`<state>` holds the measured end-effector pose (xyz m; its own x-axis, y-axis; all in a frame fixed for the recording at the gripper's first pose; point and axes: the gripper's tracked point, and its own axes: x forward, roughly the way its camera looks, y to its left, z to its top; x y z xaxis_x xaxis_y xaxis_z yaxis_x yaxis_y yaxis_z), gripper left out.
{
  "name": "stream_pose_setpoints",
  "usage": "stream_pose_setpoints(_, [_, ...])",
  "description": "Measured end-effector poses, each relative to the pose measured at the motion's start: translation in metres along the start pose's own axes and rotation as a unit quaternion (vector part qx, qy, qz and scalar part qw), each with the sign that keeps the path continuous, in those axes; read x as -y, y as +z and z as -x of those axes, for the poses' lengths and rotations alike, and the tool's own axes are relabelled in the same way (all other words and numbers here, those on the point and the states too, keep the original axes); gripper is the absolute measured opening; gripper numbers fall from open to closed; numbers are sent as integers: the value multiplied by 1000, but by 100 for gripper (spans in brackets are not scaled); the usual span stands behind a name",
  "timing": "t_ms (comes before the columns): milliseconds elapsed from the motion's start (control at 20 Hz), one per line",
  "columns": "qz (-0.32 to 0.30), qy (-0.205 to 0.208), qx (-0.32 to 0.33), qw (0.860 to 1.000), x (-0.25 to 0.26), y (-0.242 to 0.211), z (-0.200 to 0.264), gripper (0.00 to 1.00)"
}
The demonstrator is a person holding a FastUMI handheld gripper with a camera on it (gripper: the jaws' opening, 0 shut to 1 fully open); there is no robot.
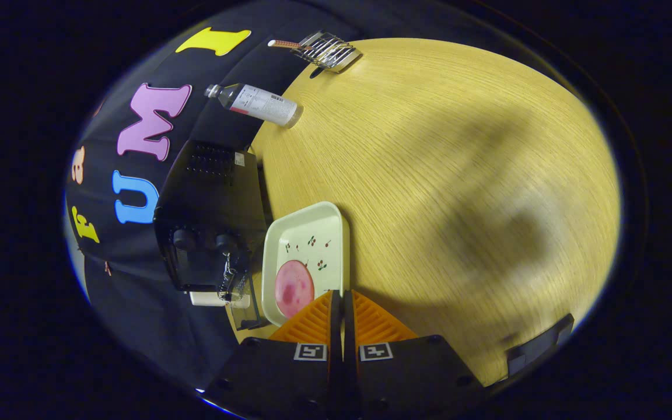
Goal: Open the toaster oven, put the food inside, and close the toaster oven door.
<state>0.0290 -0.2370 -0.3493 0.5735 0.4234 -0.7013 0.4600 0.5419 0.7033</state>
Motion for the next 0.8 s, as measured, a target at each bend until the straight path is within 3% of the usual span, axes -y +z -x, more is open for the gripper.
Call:
stream_pose_setpoints(450, [-55,37,33,997,-18,10,33,6])
stream_pose_setpoints(800, [-63,61,46,995,-69,-35,50,6])
